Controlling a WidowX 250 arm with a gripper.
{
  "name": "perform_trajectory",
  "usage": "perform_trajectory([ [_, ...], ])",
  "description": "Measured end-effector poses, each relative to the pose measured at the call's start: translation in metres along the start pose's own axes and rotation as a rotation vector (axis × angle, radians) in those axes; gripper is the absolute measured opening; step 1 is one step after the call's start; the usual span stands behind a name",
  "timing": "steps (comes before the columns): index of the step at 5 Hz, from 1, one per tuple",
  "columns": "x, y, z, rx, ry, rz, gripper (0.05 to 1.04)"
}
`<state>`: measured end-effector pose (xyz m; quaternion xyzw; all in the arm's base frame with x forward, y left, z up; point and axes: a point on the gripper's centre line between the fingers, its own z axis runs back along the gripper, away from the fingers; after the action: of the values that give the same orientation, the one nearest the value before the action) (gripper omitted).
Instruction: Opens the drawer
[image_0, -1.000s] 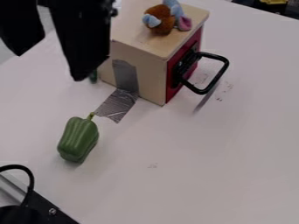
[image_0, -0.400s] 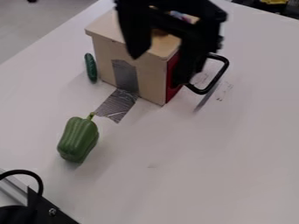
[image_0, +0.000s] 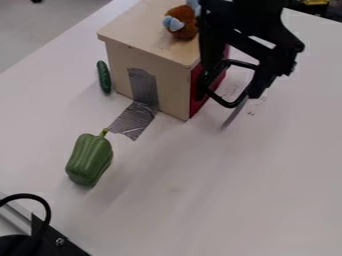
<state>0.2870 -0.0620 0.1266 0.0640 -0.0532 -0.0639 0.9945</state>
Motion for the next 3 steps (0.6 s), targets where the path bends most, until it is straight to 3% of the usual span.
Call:
perform_trajectory([
  [3,0.057,0.006,-0.067,0.04,0.042,-0.031,0.998],
])
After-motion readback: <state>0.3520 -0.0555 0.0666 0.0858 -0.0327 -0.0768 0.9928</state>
